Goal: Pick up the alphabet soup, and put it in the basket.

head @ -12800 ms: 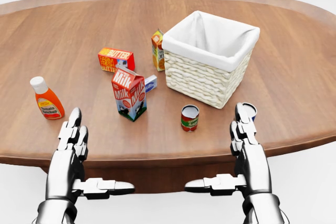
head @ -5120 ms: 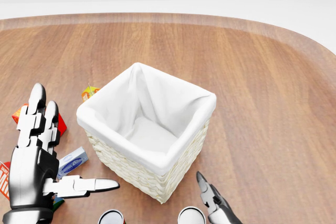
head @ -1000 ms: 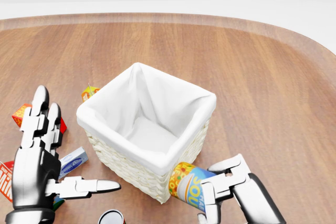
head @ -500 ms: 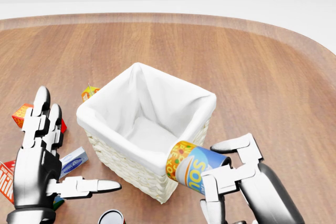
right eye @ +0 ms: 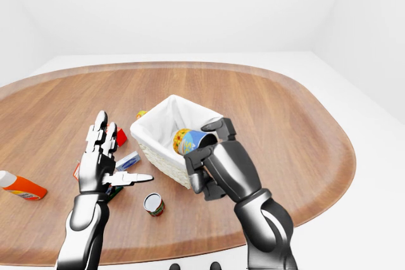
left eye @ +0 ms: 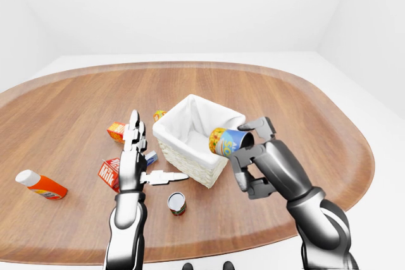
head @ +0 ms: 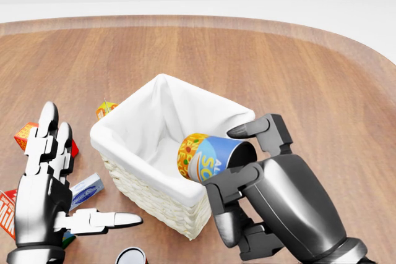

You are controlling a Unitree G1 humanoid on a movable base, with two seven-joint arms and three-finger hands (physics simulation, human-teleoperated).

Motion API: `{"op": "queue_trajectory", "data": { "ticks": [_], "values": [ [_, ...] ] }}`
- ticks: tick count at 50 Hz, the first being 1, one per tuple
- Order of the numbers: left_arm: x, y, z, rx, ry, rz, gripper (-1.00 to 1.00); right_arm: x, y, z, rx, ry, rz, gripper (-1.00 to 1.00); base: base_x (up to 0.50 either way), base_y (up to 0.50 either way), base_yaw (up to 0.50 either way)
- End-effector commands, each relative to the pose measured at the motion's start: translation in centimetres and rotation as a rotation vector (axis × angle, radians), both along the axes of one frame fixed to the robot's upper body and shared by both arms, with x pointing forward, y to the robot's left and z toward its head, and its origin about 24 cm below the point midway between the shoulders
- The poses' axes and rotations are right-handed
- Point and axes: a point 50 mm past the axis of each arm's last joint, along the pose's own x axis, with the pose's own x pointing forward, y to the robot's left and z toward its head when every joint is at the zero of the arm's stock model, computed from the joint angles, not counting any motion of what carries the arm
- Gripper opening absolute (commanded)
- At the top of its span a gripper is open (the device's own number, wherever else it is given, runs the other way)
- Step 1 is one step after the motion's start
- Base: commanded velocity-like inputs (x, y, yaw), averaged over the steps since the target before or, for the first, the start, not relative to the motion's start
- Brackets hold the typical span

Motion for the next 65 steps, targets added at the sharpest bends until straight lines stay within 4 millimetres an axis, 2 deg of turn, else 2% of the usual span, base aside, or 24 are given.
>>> {"op": "queue_trajectory", "data": {
  "ticks": [1, 13, 29, 36, 42, 52, 65],
  "values": [
    [0.1, 0.0, -0.1, 0.0, 0.006, -0.002, 1.0, 1.3, 1.6, 2.7, -0.051, -0.111, 0.065, -1.0, 0.0, 0.0, 0.0],
    [0.1, 0.0, -0.1, 0.0, 0.004, -0.002, 1.0, 3.6, 2.4, 3.5, -0.12, -0.112, 0.062, -1.0, 0.0, 0.0, 0.0],
    [0.0, -0.1, 0.0, 0.0, 0.0, -0.002, 1.0, 6.6, 2.7, 3.5, -0.202, -0.061, 0.046, -1.0, 0.0, 0.0, 0.0],
    [0.2, 0.0, -0.4, -0.001, 0.015, -0.002, 1.0, 7.1, 2.8, 3.4, -0.236, -0.052, 0.024, -1.0, 0.0, 0.0, 0.0],
    [0.2, 0.0, -0.3, -0.001, 0.015, -0.002, 1.0, 8.0, 3.1, 4.2, -0.264, -0.077, 0.003, -1.0, 0.0, 0.0, 0.0],
    [0.2, 0.0, -0.4, -0.002, 0.016, -0.003, 1.0, 8.9, 3.8, 3.2, -0.291, -0.02, 0.008, -1.0, 0.0, 0.0, 0.0],
    [0.1, -0.1, -0.2, -0.001, 0.008, -0.005, 1.0, 10.1, 4.9, 3.7, -0.313, -0.015, 0.026, -1.0, 0.0, 0.0, 0.0]
  ]
}}
